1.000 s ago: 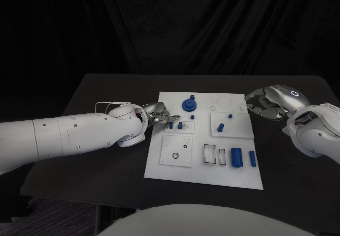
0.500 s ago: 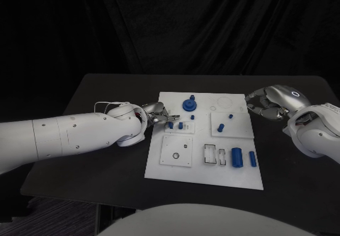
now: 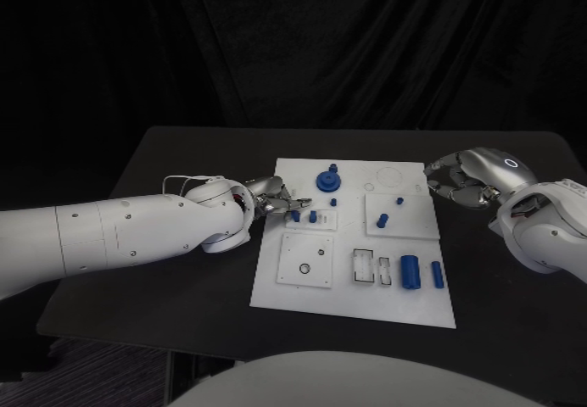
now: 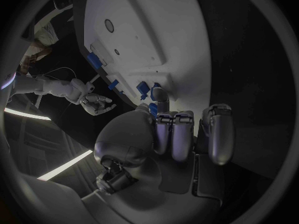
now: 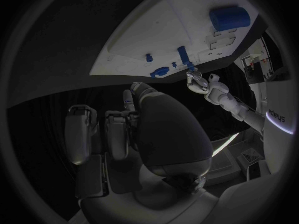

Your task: Assemble the parts on the task board

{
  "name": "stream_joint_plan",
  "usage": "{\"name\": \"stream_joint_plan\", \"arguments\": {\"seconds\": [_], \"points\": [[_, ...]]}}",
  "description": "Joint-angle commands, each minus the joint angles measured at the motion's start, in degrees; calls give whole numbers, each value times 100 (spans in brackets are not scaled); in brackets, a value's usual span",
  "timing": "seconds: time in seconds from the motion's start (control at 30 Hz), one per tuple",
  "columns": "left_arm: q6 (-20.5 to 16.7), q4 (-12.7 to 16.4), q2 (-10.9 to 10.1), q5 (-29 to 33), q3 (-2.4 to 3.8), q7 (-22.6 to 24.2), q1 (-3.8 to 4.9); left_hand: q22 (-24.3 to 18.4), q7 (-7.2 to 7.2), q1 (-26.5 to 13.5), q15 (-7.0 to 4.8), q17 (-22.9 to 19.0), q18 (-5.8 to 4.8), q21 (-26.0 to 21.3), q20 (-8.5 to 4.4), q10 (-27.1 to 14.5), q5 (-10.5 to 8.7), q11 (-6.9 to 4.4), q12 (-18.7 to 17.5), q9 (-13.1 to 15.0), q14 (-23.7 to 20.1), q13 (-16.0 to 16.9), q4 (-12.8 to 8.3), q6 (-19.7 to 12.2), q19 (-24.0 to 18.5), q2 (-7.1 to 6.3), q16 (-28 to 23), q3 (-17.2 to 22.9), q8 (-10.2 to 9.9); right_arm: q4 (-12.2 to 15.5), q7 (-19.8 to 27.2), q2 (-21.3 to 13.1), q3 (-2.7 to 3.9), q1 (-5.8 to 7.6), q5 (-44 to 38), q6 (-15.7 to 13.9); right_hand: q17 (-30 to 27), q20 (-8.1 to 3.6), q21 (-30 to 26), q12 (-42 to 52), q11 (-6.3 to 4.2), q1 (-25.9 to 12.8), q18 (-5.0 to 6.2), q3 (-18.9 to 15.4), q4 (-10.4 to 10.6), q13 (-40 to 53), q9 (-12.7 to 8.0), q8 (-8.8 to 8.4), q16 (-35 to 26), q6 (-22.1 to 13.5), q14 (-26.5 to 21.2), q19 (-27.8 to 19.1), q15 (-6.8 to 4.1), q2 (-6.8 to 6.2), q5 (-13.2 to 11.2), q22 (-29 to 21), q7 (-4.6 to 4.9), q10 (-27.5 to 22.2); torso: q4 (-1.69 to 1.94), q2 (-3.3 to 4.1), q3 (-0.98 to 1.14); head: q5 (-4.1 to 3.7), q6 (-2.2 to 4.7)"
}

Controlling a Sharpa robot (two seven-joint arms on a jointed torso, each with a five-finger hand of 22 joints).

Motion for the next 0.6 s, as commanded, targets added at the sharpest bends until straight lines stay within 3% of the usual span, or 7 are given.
{"name": "stream_joint_plan", "arguments": {"seconds": [0.03,0.27,0.6], "points": [[-3,22,-1,28,3,25,-13,1234,-9,32,-36,1508,41,5,-34,597,35,-41,-9,277,595,1495,20,26,212,56,15,4,-1,-4,-42,4,4,-18,-11,14,1441,-41,-12,-23,-20,-28,37,30,-4,1166,-7,-38,-7,25,563,282,-34,10,36,1281,-1,286,5,-1,3,4,-1],[-17,41,-5,28,3,16,-13,1237,-12,43,-38,1508,38,13,-36,597,58,-43,-9,276,595,1495,18,19,216,94,15,19,13,-9,-46,4,4,-22,-11,32,1441,-41,-12,-23,-20,-28,37,30,-4,1166,-7,-38,-7,25,563,282,-34,10,36,1281,-1,286,6,-6,6,6,-1],[-45,77,-18,28,3,-81,-15,1253,-64,125,-83,1508,27,68,-71,597,146,-91,-9,293,595,1495,17,187,251,114,15,68,255,-15,-49,15,4,-27,-11,59,1444,-41,-10,-15,-17,-35,37,41,-6,1172,-4,-28,-4,51,564,283,-33,17,36,1281,4,294,-8,2,0,26,-1]]}}
